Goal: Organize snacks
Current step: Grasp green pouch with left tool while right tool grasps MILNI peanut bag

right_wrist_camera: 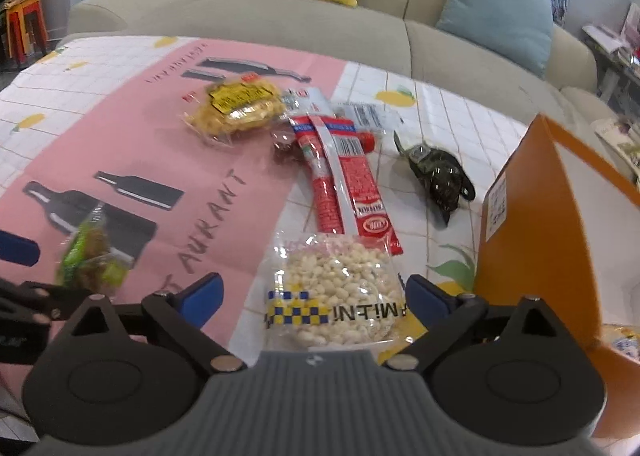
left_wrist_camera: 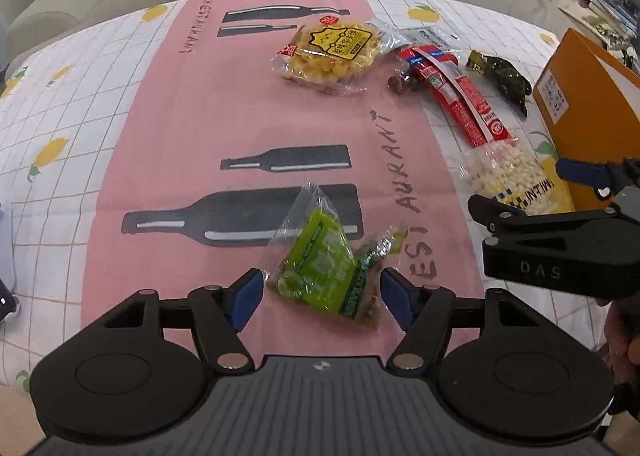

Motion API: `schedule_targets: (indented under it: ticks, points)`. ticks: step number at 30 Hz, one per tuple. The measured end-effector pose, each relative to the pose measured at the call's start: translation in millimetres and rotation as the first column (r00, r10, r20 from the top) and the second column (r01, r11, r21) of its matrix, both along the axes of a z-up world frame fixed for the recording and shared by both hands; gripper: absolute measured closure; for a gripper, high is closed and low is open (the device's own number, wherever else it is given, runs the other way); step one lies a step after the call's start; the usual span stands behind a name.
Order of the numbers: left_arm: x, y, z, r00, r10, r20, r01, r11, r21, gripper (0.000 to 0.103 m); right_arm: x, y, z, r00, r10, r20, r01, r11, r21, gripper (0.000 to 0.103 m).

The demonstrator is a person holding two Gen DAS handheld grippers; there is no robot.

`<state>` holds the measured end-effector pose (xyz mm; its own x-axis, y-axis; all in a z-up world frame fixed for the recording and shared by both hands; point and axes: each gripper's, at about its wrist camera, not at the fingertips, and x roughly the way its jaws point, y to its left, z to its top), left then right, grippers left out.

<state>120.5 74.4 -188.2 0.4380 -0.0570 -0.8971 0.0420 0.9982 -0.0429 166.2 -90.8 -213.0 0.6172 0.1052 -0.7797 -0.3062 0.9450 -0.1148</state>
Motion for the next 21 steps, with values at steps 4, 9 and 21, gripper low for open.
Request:
schedule_targets:
  ticks: [4,9,21]
  points:
    - [3,-1,-3,1.000,-0.015,0.018,0.015,1.000,0.003,0.019,13,-5,-10,0.998,-0.057,-0.038,0.057,0.998,0.009,0.008]
    - [7,2,-10,1.000,-0.007,0.014,0.007,1.000,-0.030,0.016,23,-14,-20,0.988,-0.114,-0.105,0.120,0.991,0.057,0.008]
    - [7,4,-16,1.000,-0.014,0.024,0.017,0.992,-0.122,0.035,11,-13,-22,0.989,-0.087,-0.120,0.098,0.991,0.090,0.023]
